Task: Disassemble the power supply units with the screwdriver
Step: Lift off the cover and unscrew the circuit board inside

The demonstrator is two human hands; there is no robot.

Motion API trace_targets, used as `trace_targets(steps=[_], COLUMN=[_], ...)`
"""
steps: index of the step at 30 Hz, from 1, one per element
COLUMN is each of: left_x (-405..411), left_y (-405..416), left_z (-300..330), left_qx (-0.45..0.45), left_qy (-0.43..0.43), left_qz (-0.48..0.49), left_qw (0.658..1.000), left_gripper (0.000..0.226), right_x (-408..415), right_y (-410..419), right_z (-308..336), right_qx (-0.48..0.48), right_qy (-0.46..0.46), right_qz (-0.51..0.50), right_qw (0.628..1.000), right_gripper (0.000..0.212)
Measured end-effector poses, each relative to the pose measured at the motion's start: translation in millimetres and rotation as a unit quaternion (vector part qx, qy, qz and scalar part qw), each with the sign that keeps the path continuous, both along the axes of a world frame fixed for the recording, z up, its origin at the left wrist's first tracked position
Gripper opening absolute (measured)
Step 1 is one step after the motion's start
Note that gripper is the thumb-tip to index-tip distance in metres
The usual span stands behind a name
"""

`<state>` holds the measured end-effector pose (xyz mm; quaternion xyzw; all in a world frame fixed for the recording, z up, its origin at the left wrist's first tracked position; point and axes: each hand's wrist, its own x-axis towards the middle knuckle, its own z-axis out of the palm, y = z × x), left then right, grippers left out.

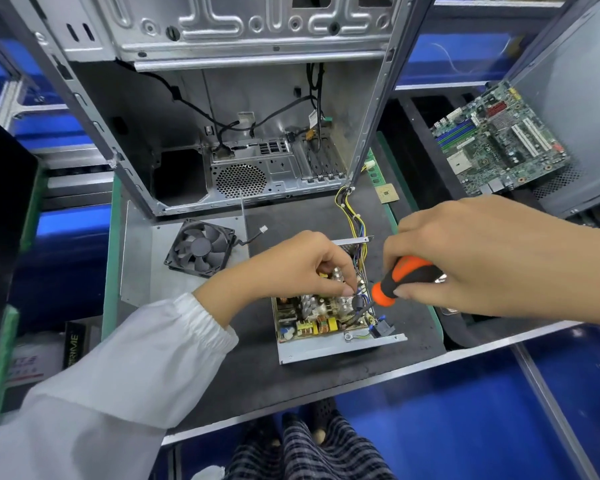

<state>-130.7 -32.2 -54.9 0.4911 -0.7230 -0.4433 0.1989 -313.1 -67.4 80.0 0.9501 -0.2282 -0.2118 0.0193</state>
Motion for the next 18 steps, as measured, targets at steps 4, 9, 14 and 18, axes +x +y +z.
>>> trace_targets(steps=[4,9,14,18], left_x=[10.2,17.6,37.7,49.8], left_y=[10.0,28.7,54.2,77.9], left_z=[-1.4,-4.4,-10.6,-17.8], left_qx=[-0.007,0.014,0.008,0.006], left_qy=[0.013,0.017,0.000,-0.044], left_qz=[0.052,0.086,0.182,0.245], left_qw=[0.999,0.996,0.983,0.969], left_gripper=[0.004,0.006,0.009,0.011], right_x=[1.4,-2.6,-5.7,1.8], right_y=[-4.2,-15.6,-18.9,-14.4], right_z=[9.2,16.4,1.0,-4.8], right_qx=[0.018,0.055,0.112,0.153], right_qy=[-0.020,-0.027,-0.044,-0.098], right_qz=[-0.031,-0.064,-0.064,-0.052], right_qw=[0.999,0.996,0.991,0.982], right_gripper=[0.036,0.032,0.019,0.032])
